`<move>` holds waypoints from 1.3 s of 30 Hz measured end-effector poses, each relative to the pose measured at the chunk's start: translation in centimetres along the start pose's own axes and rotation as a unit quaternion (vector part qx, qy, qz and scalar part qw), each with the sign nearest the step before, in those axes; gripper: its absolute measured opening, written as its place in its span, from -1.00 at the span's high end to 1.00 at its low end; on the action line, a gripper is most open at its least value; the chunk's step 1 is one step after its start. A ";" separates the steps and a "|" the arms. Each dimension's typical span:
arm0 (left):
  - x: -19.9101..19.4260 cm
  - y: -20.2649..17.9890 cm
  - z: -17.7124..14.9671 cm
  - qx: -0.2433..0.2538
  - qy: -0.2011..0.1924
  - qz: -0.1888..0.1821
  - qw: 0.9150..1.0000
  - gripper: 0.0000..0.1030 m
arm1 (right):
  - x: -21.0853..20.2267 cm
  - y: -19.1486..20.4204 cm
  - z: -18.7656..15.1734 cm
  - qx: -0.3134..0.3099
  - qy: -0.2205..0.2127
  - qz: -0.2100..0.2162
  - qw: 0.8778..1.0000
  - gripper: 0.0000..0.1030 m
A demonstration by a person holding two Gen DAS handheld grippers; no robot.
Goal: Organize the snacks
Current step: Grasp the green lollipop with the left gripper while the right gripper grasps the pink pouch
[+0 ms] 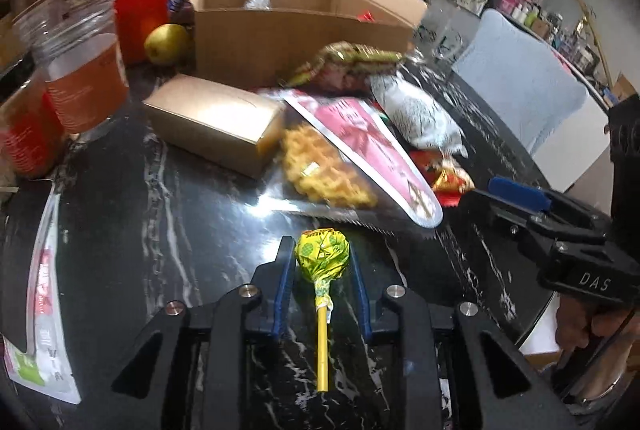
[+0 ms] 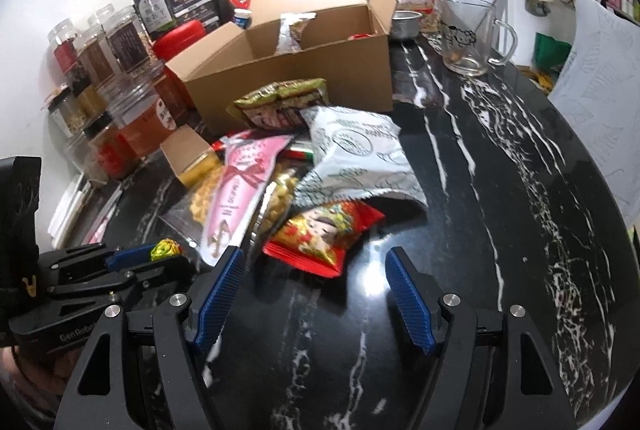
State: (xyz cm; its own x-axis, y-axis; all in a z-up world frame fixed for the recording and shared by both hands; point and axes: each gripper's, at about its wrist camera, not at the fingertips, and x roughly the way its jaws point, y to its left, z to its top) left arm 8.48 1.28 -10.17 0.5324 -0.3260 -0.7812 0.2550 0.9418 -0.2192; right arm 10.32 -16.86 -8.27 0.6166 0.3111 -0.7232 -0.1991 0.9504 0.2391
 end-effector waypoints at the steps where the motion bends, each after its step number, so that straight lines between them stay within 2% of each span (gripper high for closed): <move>1: -0.2 0.2 0.1 -0.002 -0.002 0.001 1.000 0.49 | 0.1 0.2 0.2 -0.003 -0.001 0.002 1.000 -0.43; 13: -1.9 3.0 1.7 -0.023 -0.031 0.018 0.999 0.49 | 3.0 4.0 2.6 -0.059 -0.007 0.026 0.998 -0.43; 23: -2.1 3.7 1.5 -0.039 -0.034 0.012 0.999 0.49 | 6.2 5.5 4.0 -0.075 0.010 0.007 0.997 -0.36; 24: -2.2 3.7 1.5 -0.040 -0.035 0.012 0.999 0.49 | 6.4 5.6 4.0 -0.075 0.011 0.001 0.997 -0.33; 29: -2.2 3.9 1.4 -0.042 -0.034 0.010 0.998 0.49 | 6.9 5.6 4.1 -0.083 0.005 -0.016 0.996 0.20; 32: -2.1 3.8 1.3 -0.044 -0.033 0.008 0.998 0.49 | 6.5 5.8 4.2 -0.088 -0.001 -0.022 0.996 0.43; 34: -2.2 3.8 1.2 -0.042 -0.035 0.010 0.998 0.49 | 6.2 5.8 4.2 -0.087 -0.002 -0.015 0.996 0.49; 39: -2.5 3.5 1.1 -0.040 -0.036 0.010 0.999 0.49 | 5.0 5.8 3.7 -0.086 -0.007 0.003 0.996 0.50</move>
State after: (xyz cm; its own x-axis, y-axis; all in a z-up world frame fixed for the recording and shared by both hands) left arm 8.98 5.29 -8.36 0.5936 -0.3094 -0.7429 0.1797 0.9508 -0.2525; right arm 15.04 -9.83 -8.14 0.6250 0.3171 -0.7133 -0.3290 0.9357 0.1278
